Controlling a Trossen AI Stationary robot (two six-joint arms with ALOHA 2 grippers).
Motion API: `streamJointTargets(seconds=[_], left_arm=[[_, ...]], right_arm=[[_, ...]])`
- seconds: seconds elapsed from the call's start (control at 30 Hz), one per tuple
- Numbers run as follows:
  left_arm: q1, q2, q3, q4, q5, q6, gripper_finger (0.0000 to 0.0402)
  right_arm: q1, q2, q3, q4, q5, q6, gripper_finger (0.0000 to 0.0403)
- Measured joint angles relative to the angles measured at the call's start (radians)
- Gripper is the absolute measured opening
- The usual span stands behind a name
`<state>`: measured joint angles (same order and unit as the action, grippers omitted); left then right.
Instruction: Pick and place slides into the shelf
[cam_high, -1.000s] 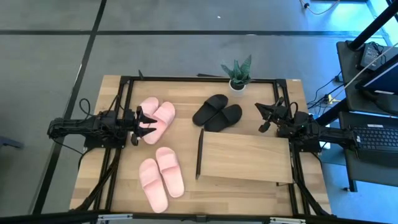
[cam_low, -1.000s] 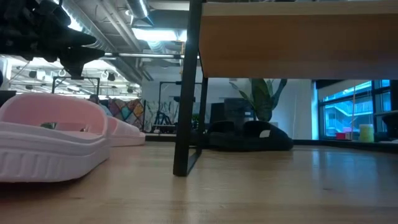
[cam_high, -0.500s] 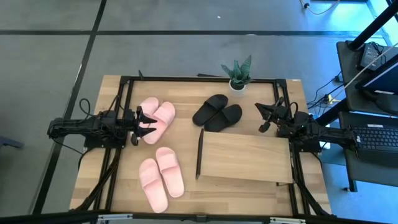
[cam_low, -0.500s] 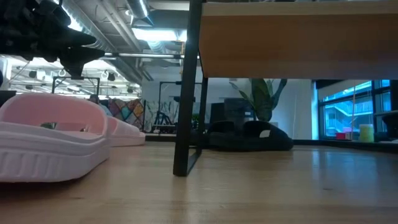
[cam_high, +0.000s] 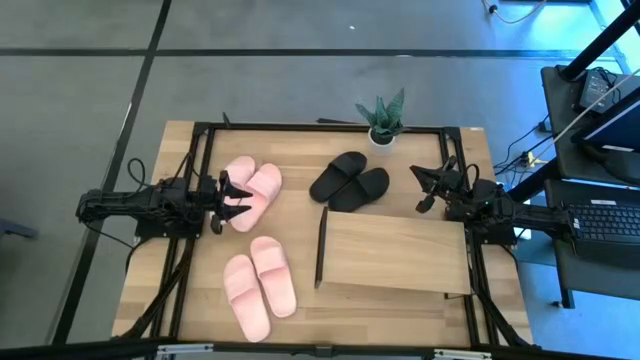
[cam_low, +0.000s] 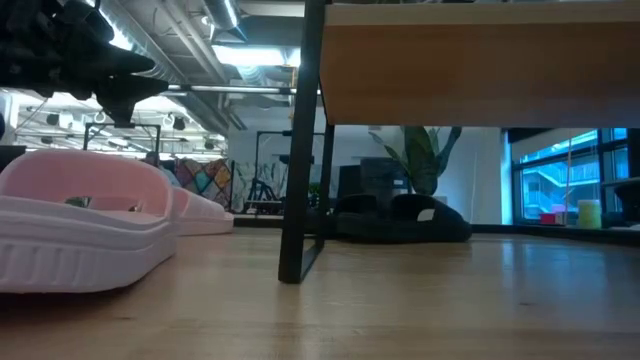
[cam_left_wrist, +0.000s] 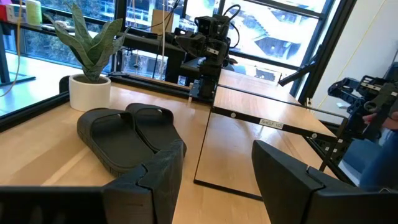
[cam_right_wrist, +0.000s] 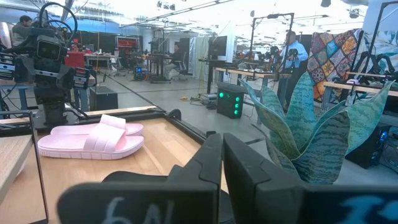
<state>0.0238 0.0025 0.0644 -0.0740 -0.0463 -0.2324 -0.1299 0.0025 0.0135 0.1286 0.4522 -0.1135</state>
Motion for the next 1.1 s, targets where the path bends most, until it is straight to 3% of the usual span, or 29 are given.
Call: streamJointTargets(seconds=[0.23,0.37,0.47,0.63,0.8,1.1], left_arm=[[0.0,0.0,0.0,0.0,0.0,0.0,0.0185],[0.0,0.0,0.0,0.0,-0.007,0.004,0.0185],[0.0,0.0,0.0,0.0,-0.069,0.012,0.0185],[0.0,0.0,0.0,0.001,-0.121,0.001,0.0185],[0.0,0.0,0.0,0.01,-0.214,-0.041,0.0185],[0.0,0.0,0.0,0.073,-0.234,-0.153,0.0185]], right_arm=[[0.0,0.0,0.0,0.004,0.0,0.007,0.0019],[0.0,0.0,0.0,0.004,-0.007,0.198,0.0019],[0.0,0.0,0.0,0.005,-0.006,0.347,0.0019],[0.0,0.0,0.0,0.004,0.0,0.474,0.0019],[0.0,0.0,0.0,0.004,0.001,0.502,0.0019],[0.0,0.0,0.0,0.003,0.002,0.464,0.0019]])
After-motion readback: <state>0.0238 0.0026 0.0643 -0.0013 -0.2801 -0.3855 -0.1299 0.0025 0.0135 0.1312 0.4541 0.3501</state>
